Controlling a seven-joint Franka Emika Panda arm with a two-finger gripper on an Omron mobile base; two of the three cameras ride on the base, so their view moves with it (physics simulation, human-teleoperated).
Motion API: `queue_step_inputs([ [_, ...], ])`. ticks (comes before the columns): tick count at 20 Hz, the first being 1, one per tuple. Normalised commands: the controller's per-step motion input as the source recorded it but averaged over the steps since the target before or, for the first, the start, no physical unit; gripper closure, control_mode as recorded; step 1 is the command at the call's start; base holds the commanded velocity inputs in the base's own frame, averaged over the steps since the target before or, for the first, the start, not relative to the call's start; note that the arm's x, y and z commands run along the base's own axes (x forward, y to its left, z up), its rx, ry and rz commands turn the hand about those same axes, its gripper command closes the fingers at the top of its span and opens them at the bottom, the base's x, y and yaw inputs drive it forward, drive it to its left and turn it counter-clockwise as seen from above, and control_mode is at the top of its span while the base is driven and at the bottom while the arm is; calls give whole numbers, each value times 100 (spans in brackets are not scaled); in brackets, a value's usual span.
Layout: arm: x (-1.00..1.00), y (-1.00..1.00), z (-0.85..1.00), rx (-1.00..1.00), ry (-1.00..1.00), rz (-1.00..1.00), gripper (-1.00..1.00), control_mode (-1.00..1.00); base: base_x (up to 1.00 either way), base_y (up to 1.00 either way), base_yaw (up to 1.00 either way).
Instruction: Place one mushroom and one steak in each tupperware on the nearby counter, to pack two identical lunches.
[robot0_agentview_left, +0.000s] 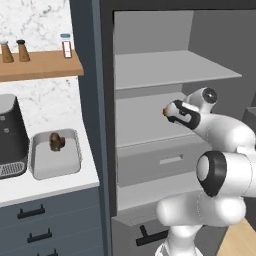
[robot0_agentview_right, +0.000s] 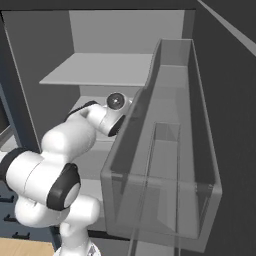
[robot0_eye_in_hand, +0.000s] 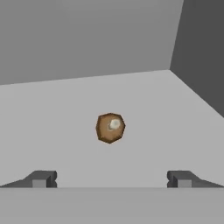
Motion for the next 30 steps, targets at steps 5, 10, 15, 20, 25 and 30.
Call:
queue_step_inputs([
  [5,12,0,-21,0,8,0,-100,-100,0,0,0],
  [10,24,0,-11,0,0,0,-100,-100,0,0,0],
  [15,38,0,-2,0,0,0,-100,-100,0,0,0],
  [20,49,0,-5,0,3,0,-100,-100,0,0,0],
  [25,19,0,-24,0,11,0,-100,-100,0,0,0],
  [30,19,-1,-19,0,7,0,-100,-100,0,0,0],
])
